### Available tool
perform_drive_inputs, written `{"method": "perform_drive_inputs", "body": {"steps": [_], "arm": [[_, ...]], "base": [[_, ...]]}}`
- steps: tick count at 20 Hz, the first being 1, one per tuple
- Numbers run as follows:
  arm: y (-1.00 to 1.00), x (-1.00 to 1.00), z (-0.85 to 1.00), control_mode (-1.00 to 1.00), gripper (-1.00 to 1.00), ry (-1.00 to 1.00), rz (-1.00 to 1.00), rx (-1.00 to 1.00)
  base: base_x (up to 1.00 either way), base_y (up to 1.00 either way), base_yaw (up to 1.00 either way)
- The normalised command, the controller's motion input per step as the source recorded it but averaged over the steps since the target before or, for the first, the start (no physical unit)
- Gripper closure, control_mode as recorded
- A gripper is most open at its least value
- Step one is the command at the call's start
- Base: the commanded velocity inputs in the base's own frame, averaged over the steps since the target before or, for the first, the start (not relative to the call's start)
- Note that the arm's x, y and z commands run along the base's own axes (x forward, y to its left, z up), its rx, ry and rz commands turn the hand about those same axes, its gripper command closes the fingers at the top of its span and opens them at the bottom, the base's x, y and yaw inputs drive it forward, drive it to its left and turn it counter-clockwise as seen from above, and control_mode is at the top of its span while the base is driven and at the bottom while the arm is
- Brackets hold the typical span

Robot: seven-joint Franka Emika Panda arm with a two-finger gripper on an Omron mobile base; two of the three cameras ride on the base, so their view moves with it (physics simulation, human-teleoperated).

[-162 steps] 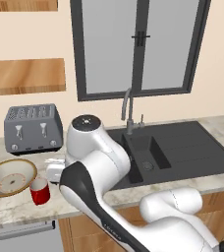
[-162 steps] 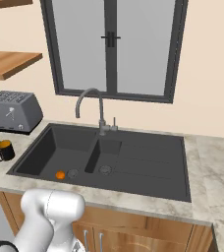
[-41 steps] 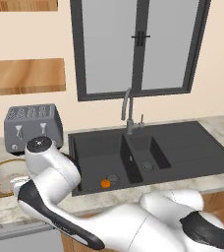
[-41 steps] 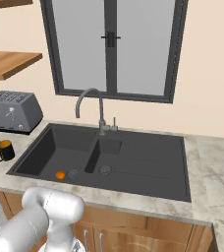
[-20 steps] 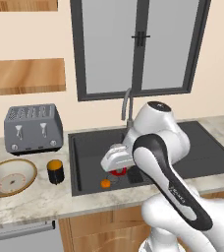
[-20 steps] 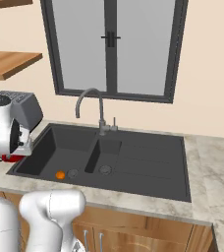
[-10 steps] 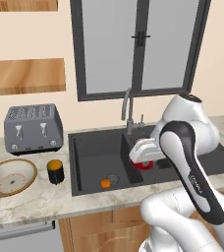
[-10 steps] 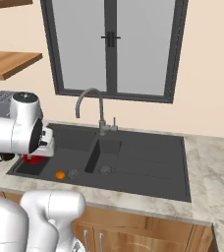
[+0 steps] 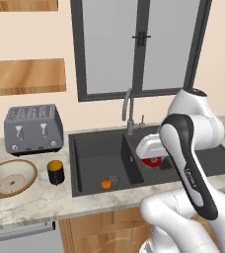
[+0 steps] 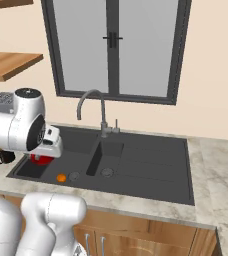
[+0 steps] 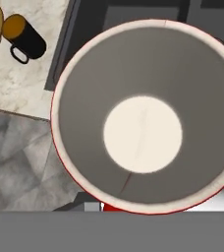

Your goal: Clear the mugs and bowl far away from the sink.

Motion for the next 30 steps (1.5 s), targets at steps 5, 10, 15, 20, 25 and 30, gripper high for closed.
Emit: {"method": "perform_drive_inputs", "body": {"steps": [5, 10, 15, 20, 25, 30], "arm": [[-0.13, 0.00, 0.02, -1.00, 1.00, 0.00, 0.23, 0.00], [-0.05, 0.00, 0.01, -1.00, 1.00, 0.00, 0.27, -0.01], [0.00, -0.04, 0.01, 1.00, 1.00, -0.01, 0.03, -0.02], [0.00, 0.00, 0.00, 1.00, 1.00, 0.00, 0.00, 0.00], [0.00, 0.00, 0.00, 1.00, 1.00, 0.00, 0.00, 0.00], [0.00, 0.00, 0.00, 1.00, 1.00, 0.00, 0.00, 0.00]], "base": [[0.00, 0.00, 0.00], [0.00, 0.00, 0.00], [-0.11, 0.03, -0.35], [0.00, 0.00, -1.00], [0.00, 0.00, -1.00], [0.00, 0.00, -1.00]]}}
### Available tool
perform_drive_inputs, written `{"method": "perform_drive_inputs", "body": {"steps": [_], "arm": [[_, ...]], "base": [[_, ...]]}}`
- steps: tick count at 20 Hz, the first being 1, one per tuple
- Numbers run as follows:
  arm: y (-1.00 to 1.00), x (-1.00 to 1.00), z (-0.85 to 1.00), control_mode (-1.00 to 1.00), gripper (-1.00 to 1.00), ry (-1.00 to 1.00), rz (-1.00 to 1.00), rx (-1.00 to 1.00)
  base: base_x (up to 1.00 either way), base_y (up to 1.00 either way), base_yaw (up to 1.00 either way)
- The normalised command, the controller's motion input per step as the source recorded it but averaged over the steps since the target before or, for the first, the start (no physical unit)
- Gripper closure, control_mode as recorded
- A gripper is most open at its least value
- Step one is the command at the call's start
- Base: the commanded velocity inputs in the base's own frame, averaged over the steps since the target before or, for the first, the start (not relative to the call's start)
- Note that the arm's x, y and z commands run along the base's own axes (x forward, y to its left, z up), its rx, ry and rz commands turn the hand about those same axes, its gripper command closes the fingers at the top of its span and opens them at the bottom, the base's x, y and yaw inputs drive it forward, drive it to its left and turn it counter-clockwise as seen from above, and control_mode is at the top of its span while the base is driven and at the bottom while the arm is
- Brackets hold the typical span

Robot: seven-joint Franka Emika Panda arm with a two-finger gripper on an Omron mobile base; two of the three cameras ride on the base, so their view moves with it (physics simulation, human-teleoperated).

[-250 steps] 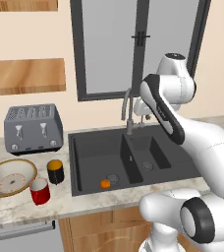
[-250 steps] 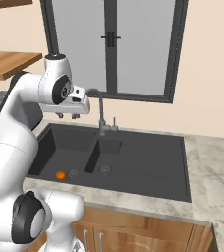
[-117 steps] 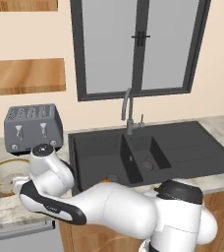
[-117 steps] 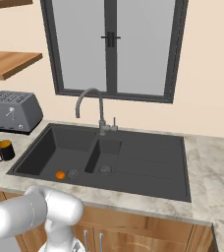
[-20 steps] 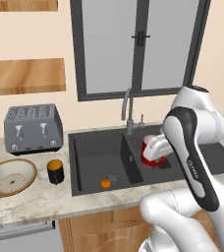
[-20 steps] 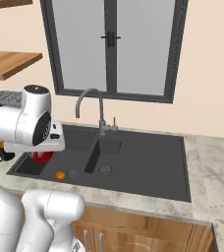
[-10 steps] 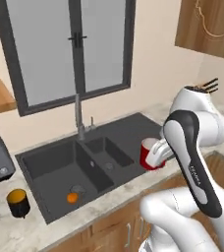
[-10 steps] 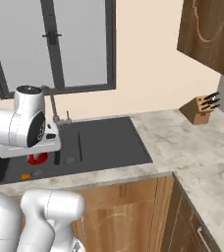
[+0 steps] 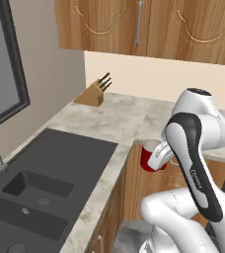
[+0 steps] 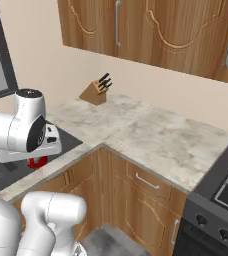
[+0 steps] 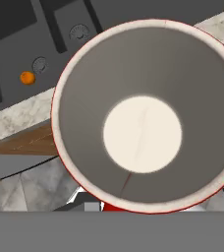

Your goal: Clear the mugs and bowl far away from the sink.

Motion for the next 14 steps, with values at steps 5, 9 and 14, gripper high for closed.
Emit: {"method": "perform_drive_inputs", "body": {"steps": [5, 9, 14], "arm": [[0.00, 0.00, 0.00, 1.00, 1.00, 0.00, 0.00, 0.00], [0.00, 0.00, 0.00, 1.00, 1.00, 0.00, 0.00, 0.00], [0.00, 0.00, 0.00, 1.00, 1.00, 0.00, 0.00, 0.00]], "base": [[0.00, 0.00, -1.00], [0.00, 0.00, -1.00], [0.00, 0.00, -1.00]]}}
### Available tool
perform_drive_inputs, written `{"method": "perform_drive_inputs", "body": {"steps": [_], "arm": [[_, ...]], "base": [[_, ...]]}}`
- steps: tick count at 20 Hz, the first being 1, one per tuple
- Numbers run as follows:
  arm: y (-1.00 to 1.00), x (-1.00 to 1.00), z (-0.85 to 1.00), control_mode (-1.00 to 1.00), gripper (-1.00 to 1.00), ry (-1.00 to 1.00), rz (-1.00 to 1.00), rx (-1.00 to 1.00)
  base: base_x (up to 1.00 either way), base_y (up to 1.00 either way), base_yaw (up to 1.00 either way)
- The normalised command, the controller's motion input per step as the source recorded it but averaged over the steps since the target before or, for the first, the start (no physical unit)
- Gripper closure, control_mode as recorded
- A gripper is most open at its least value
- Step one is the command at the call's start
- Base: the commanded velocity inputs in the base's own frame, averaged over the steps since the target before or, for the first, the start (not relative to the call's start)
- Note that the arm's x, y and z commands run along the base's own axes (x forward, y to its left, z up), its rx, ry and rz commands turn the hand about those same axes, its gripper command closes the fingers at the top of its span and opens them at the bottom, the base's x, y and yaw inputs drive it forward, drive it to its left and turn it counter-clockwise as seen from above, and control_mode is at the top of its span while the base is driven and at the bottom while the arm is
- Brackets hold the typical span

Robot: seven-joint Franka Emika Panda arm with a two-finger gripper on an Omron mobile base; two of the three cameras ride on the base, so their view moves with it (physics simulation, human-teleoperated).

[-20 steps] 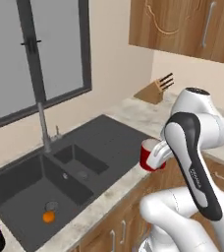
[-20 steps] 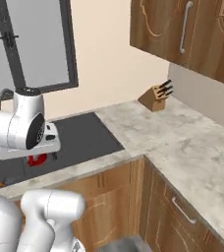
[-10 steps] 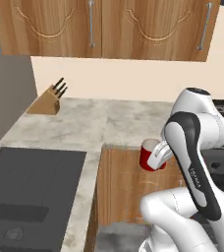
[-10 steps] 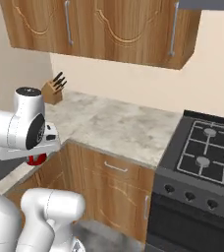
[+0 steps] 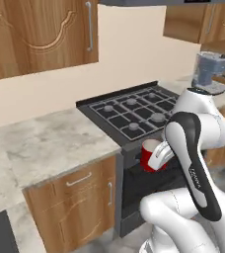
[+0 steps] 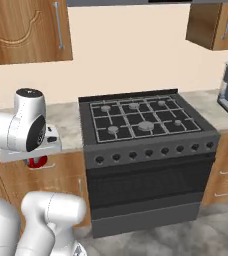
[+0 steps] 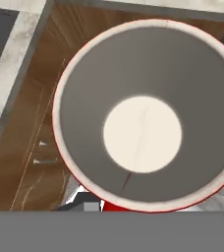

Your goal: Clear the mugs and bowl far away from the sink.

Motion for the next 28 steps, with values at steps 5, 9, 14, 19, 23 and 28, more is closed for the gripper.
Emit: {"method": "perform_drive_inputs", "body": {"steps": [5, 9, 14, 19, 23, 28], "arm": [[0.00, 0.00, 0.00, 1.00, 1.00, 0.00, 0.00, 0.00], [0.00, 0.00, 0.00, 1.00, 1.00, 0.00, 0.00, 0.00], [0.00, 0.00, 0.00, 1.00, 1.00, 0.00, 0.00, 0.00], [0.00, 0.00, 0.00, 1.00, 1.00, 0.00, 0.00, 0.00], [0.00, 0.00, 0.00, 1.00, 1.00, 0.00, 0.00, 0.00], [0.00, 0.00, 0.00, 1.00, 1.00, 0.00, 0.00, 0.00]], "base": [[0.00, 0.00, -1.00], [0.00, 0.00, -1.00], [0.00, 0.00, -1.00], [0.01, -0.06, -0.91], [0.43, -0.15, -0.55], [0.88, -0.95, -0.16]]}}
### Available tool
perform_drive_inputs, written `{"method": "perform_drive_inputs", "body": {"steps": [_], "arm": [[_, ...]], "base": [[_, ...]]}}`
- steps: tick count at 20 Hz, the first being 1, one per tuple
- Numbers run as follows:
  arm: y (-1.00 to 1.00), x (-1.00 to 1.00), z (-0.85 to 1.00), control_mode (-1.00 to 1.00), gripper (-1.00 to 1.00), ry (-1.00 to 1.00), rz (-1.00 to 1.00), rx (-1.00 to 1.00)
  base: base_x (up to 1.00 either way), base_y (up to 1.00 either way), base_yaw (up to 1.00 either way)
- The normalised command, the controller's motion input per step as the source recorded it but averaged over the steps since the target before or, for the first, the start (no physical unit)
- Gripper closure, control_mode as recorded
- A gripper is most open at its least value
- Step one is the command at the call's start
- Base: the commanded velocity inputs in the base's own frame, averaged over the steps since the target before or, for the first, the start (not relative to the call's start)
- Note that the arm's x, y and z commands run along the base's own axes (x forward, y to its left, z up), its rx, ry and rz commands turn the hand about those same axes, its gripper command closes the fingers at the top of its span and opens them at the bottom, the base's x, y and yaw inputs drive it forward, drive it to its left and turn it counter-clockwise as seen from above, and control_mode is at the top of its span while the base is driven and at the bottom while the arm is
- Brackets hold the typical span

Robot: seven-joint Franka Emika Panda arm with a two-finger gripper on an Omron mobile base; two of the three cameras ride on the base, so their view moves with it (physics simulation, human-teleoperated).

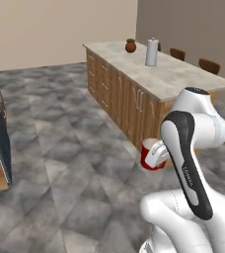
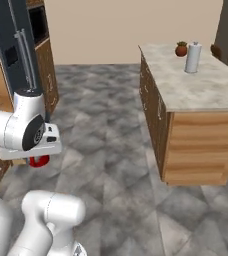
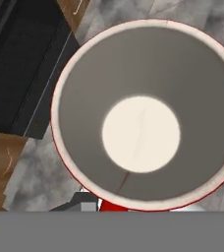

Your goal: Clear the mugs and bowl far away from the sink.

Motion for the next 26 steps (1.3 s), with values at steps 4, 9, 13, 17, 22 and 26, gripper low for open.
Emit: {"method": "perform_drive_inputs", "body": {"steps": [4, 9, 13, 17, 22, 26], "arm": [[0.00, 0.00, 0.00, 1.00, 1.00, 0.00, 0.00, 0.00], [0.00, 0.00, 0.00, 1.00, 1.00, 0.00, 0.00, 0.00], [0.00, 0.00, 0.00, 1.00, 1.00, 0.00, 0.00, 0.00], [0.00, 0.00, 0.00, 1.00, 1.00, 0.00, 0.00, 0.00], [0.00, 0.00, 0.00, 1.00, 1.00, 0.00, 0.00, 0.00], [0.00, 0.00, 0.00, 1.00, 1.00, 0.00, 0.00, 0.00]], "base": [[1.00, -1.00, 0.00], [1.00, -1.00, 0.01], [1.00, -1.00, 0.00], [1.00, -1.00, 0.00], [1.00, -0.99, 0.00], [1.00, -0.59, -0.07]]}}
